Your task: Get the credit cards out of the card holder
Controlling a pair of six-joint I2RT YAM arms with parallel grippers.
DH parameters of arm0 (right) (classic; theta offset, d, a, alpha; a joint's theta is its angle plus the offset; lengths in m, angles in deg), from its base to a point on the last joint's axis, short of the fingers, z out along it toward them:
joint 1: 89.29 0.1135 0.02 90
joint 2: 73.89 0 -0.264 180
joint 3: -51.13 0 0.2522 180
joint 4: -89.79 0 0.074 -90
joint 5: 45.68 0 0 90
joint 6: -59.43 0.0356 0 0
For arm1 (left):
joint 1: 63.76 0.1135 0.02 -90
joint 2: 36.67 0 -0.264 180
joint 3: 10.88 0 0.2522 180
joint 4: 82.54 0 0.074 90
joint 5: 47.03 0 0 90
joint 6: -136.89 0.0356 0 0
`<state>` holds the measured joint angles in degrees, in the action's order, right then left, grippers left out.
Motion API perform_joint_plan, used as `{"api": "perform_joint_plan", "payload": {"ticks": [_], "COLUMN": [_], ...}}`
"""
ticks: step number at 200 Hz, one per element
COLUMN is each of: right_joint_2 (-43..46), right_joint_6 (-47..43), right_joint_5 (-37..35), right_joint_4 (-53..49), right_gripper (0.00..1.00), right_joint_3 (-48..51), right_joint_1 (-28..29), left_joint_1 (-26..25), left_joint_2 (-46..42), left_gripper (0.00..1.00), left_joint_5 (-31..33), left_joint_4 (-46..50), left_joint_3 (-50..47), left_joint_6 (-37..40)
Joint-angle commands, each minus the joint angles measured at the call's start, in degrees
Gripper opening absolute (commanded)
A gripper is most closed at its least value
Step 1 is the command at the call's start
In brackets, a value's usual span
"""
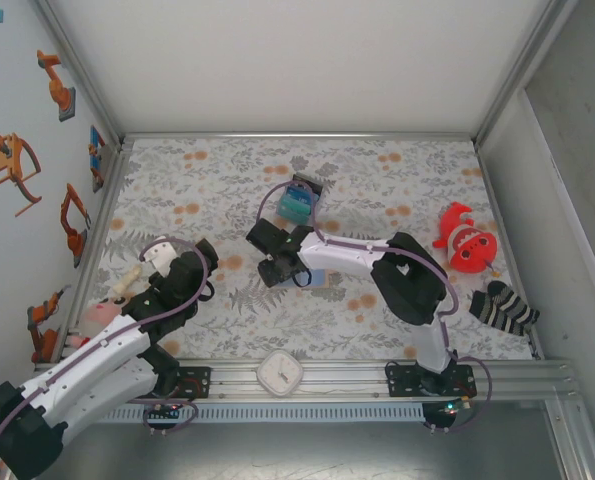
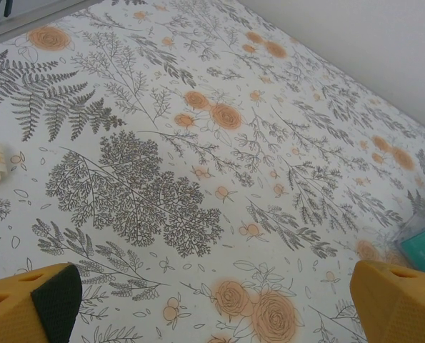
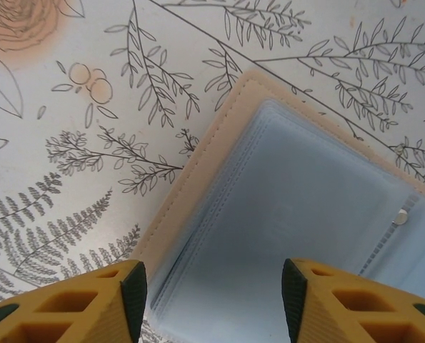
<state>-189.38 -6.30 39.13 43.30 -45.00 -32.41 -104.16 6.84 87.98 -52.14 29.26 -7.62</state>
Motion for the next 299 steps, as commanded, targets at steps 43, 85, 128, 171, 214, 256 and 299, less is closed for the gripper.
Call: {"api": "perform_joint_plan", "payload": {"ticks": [43,85,128,171,214,256,299], "right_joint_2": [-0.5,1.1,1.8,4.0,7.1,10.6,13.3], "right_joint_6": [2.9,3.5,3.5,3.2,3.7,4.9,5.3], "right_joint_5": [1.1,1.7,2.1,2.0,0.2,-1.1,-2.7], "right_joint_4": [0.0,1.5,2.0,2.3,2.3,2.3,2.4], "right_gripper": [0.45,0.37,0.25,0.16,0.15,0.22,0.27], "right_joint_3": [2.8,4.7,5.4,5.8,7.4,10.1,13.2], "right_joint_1": [-0.5,-1.3,-1.8,-2.0,-2.4,-3.7,-5.8], "left_joint_1": [0.4,0.4,0.4,0.4,0.3,0.4,0.7], "left_joint_2": [-0.8,-1.5,-1.6,-1.0,-0.6,2.6,11.1], "left_gripper": [0.97,0.97,0.97,0.97,0.97,0.97,0.97], "left_joint_5": [1.2,1.1,1.1,0.6,-2.1,-8.0,-17.5], "left_joint_4": [2.2,2.4,3.2,3.0,-0.2,-5.3,-8.3], "left_joint_3": [-0.1,-0.1,0.9,1.9,2.4,3.7,8.2], "left_joint_6": [-0.3,0.1,0.9,2.1,5.3,11.8,16.9]}}
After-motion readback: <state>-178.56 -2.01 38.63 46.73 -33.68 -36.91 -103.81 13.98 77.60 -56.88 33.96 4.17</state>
